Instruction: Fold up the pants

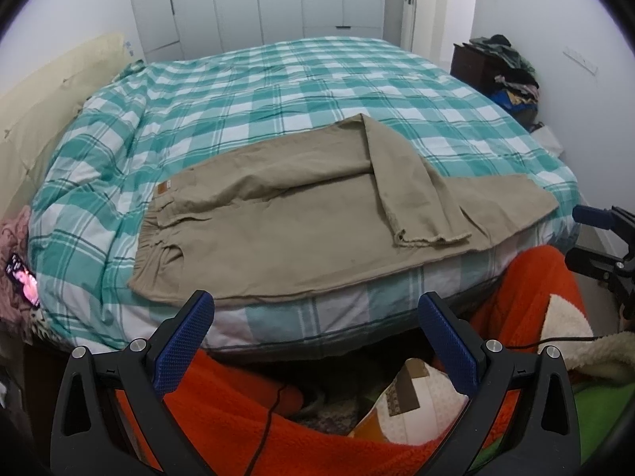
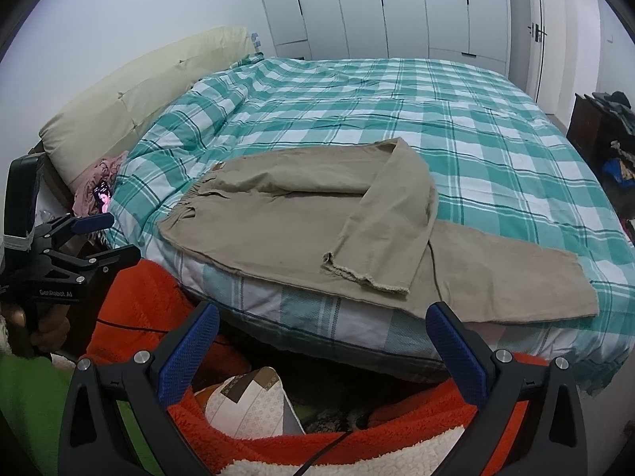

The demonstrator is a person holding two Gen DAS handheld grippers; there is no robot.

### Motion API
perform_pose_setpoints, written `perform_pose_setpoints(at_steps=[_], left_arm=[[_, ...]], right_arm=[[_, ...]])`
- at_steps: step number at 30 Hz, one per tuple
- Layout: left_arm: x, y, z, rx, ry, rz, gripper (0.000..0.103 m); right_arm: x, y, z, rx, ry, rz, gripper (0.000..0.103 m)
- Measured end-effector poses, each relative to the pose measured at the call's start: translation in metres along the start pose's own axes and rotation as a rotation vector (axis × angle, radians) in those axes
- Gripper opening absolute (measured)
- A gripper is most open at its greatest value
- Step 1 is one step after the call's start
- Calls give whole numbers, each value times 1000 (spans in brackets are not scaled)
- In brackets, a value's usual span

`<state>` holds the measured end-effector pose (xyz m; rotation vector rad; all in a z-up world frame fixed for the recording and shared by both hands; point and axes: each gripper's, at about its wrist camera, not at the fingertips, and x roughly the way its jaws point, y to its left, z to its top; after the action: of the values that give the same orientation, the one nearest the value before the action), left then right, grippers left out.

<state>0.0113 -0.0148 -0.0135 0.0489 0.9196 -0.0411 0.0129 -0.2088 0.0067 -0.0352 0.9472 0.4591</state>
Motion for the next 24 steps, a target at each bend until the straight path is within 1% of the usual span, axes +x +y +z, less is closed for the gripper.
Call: perform_pose_setpoints(at_steps=[16, 24], left_arm=[[8, 1, 0, 7, 19, -13, 102], [8, 1, 0, 7, 17, -14, 102]], right_arm=[[7, -5, -1, 26, 19, 5, 103], [9, -2, -1, 14, 20, 4, 103]])
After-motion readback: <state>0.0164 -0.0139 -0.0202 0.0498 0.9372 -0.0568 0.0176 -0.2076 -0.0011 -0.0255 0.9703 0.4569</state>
